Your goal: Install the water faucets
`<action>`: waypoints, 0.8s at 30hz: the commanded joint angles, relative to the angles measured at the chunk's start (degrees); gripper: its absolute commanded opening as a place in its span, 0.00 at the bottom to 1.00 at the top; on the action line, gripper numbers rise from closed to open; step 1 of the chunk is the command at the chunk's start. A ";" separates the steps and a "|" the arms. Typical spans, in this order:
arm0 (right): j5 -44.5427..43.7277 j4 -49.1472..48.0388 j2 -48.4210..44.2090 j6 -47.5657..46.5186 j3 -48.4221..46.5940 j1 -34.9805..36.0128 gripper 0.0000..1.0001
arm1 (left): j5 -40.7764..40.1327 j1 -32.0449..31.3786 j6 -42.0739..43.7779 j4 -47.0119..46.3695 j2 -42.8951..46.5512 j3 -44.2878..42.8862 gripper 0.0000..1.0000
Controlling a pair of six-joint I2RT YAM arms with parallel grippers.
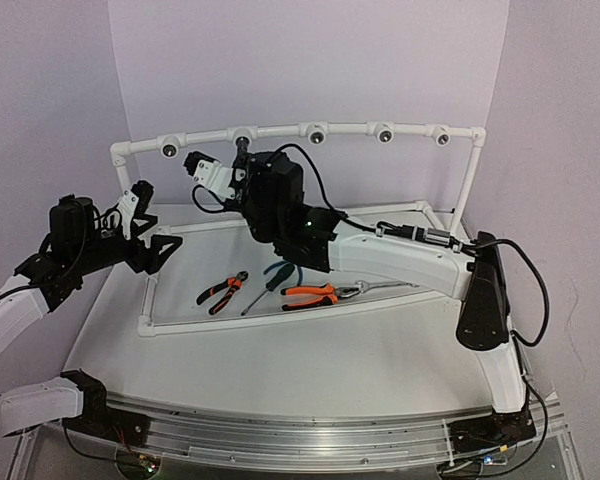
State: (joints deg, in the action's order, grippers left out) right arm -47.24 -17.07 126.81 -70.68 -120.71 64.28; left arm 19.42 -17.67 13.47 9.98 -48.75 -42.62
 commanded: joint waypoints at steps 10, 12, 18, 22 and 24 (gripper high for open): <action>-8.46 -15.98 4.60 45.16 -3.26 1.49 0.00 | 0.88 0.27 0.02 -2.72 0.84 0.49 0.86; -9.27 -16.43 4.92 51.44 -3.38 1.53 0.00 | 0.83 0.23 0.04 -2.70 0.89 0.65 0.86; -10.98 -17.05 5.54 65.66 -4.07 1.84 0.00 | 0.79 0.23 0.22 -2.86 1.07 0.98 0.87; -11.49 -17.12 5.37 75.49 -3.52 1.83 0.00 | 0.81 0.23 0.50 -3.35 0.92 1.17 0.87; -11.63 -17.12 5.09 79.89 -3.04 1.84 0.00 | 0.87 0.27 0.60 -3.52 0.86 1.21 0.87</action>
State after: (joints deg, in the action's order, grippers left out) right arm -56.68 -31.24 132.05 -5.92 -122.26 65.73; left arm 19.49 -17.67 13.51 8.87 -48.63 -41.62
